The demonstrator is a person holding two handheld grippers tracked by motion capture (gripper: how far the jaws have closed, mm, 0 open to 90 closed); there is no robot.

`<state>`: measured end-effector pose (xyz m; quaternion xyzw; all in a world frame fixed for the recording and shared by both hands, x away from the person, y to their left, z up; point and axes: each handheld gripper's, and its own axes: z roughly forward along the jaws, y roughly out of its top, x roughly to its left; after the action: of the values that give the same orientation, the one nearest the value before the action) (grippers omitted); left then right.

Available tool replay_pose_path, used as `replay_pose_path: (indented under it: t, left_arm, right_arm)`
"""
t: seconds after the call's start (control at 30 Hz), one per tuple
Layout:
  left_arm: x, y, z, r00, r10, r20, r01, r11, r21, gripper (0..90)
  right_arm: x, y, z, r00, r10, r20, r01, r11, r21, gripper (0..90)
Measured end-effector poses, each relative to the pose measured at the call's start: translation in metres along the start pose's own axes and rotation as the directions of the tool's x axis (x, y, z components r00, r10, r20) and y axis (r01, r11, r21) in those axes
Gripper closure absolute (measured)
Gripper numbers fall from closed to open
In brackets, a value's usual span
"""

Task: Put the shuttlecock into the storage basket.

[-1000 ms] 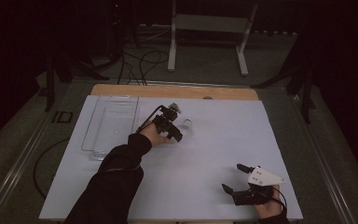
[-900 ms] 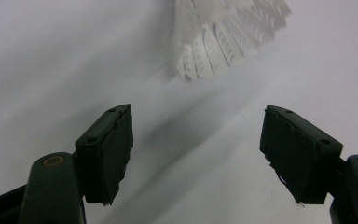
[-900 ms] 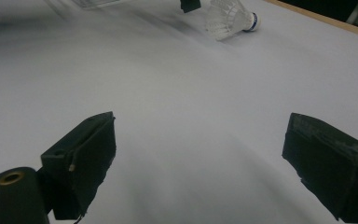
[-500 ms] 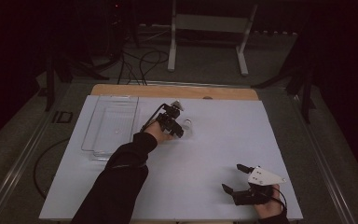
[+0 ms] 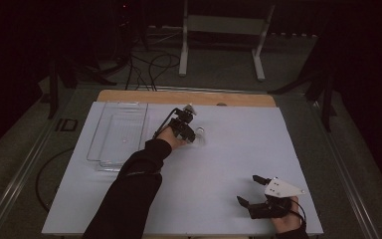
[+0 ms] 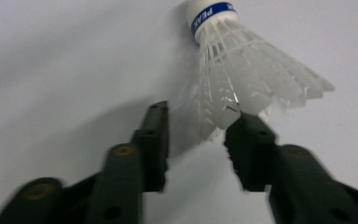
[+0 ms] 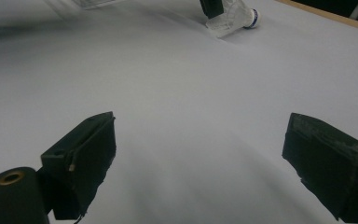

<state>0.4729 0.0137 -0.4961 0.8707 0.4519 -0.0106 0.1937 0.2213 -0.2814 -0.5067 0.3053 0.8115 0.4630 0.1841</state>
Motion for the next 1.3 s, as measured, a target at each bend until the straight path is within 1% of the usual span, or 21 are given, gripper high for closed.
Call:
replay_pose_path:
  t: [0.1,0.13,0.17,0.2,0.23,0.27,0.3,0.33,0.4,0.43,0.47,0.5,0.67,0.83,0.9,0.93,0.97,1.07,1.17,1.3]
  left_arm:
    - [0.0,0.001,0.003,1.0,0.003,0.002,-0.003,1.0,0.002,63.8]
    - [0.0,0.001,0.003,1.0,0.003,0.008,-0.004,1.0,0.004,66.5]
    - [0.0,0.002,0.003,0.9999,-0.004,0.015,0.004,1.0,0.001,66.8]
    - [0.0,0.002,0.003,0.9997,-0.009,0.021,0.009,1.0,-0.004,69.0]
    - [0.0,0.002,0.004,0.9998,-0.006,0.021,0.006,1.0,-0.005,72.1]
    - [-0.001,0.003,0.004,0.9998,-0.007,0.021,0.007,1.0,-0.006,72.4]
    - [-0.002,0.003,0.003,0.9995,-0.006,0.032,0.006,0.9999,-0.009,75.7]
    - [-0.002,0.004,0.003,0.9994,-0.009,0.034,0.009,0.9999,-0.01,76.6]
    - [-0.002,0.005,0.003,0.9992,-0.027,0.031,0.028,0.9996,-0.011,81.9]
    - [-0.002,0.005,0.003,0.999,-0.033,0.029,0.033,0.9993,-0.015,85.9]
    - [-0.003,0.005,0.002,0.9991,-0.031,0.028,0.031,0.9994,-0.018,88.1]
    - [-0.003,0.005,0.002,0.9992,-0.029,0.027,0.029,0.9995,-0.015,89.0]
    - [-0.002,0.005,-0.004,0.9995,-0.03,0.013,0.03,0.9989,-0.036,90.0]
    - [-0.003,0.005,-0.01,0.9999,0.009,0.007,-0.009,0.9997,-0.024,90.0]
    - [-0.004,0.005,-0.011,0.9999,0.015,0.005,-0.014,0.9996,-0.024,90.0]
    - [-0.004,0.004,-0.014,0.9997,0.025,0.0,-0.025,0.9994,-0.023,90.0]
    - [-0.005,0.004,-0.015,0.9997,0.022,0.004,-0.022,0.9995,-0.024,90.0]
    - [-0.008,0.004,-0.02,0.9993,0.037,0.004,-0.037,0.9991,-0.018,90.0]
    - [-0.01,0.004,-0.025,0.9985,0.055,-0.001,-0.055,0.9985,-0.002,90.0]
    - [-0.013,0.003,-0.034,0.9971,0.076,0.002,-0.076,0.9971,-0.001,90.0]
  right_arm:
    - [0.0,0.0,0.0,1.0,0.001,0.0,-0.001,1.0,0.004,9.6]
    - [0.0,0.0,0.0,1.0,0.0,-0.001,0.0,1.0,0.003,9.6]
    - [0.0,0.0,0.0,1.0,0.001,-0.002,-0.001,1.0,0.004,9.6]
    - [0.0,0.0,0.0,1.0,0.001,-0.002,-0.001,1.0,0.002,9.6]
    - [0.0,0.0,0.0,1.0,0.002,-0.002,-0.002,1.0,0.003,9.6]
    - [-0.001,0.0,0.001,1.0,0.003,-0.002,-0.003,1.0,0.004,9.6]
    - [-0.001,-0.001,0.001,1.0,0.0,-0.003,0.0,1.0,0.003,9.6]
    - [-0.001,-0.001,0.001,1.0,0.001,-0.002,-0.001,1.0,0.004,9.6]
    - [0.0,-0.001,0.001,1.0,-0.001,0.001,0.001,1.0,0.005,9.6]
    - [0.0,0.0,0.001,1.0,0.002,0.0,-0.002,1.0,0.005,9.6]
    - [-0.001,0.0,0.001,1.0,0.002,-0.001,-0.002,1.0,0.004,9.6]
    - [-0.001,-0.001,0.0,1.0,0.002,0.0,-0.002,1.0,0.004,9.6]
    - [-0.001,-0.001,0.001,1.0,0.0,0.0,0.0,1.0,0.005,9.6]
    - [-0.001,-0.001,0.001,1.0,0.005,-0.002,-0.005,1.0,0.007,9.6]
    - [-0.001,-0.001,0.001,1.0,0.005,-0.002,-0.005,1.0,0.007,9.6]
    - [-0.001,-0.001,0.001,1.0,0.005,0.0,-0.005,1.0,0.01,9.6]
    - [-0.001,-0.001,0.001,1.0,0.004,-0.001,-0.004,1.0,0.01,9.6]
    - [-0.001,0.0,0.001,1.0,0.006,0.0,-0.006,1.0,0.005,9.6]
    - [0.0,0.0,0.001,1.0,0.004,0.005,-0.004,1.0,0.007,9.6]
    - [0.0,0.0,0.002,1.0,0.004,0.008,-0.004,1.0,0.009,9.6]
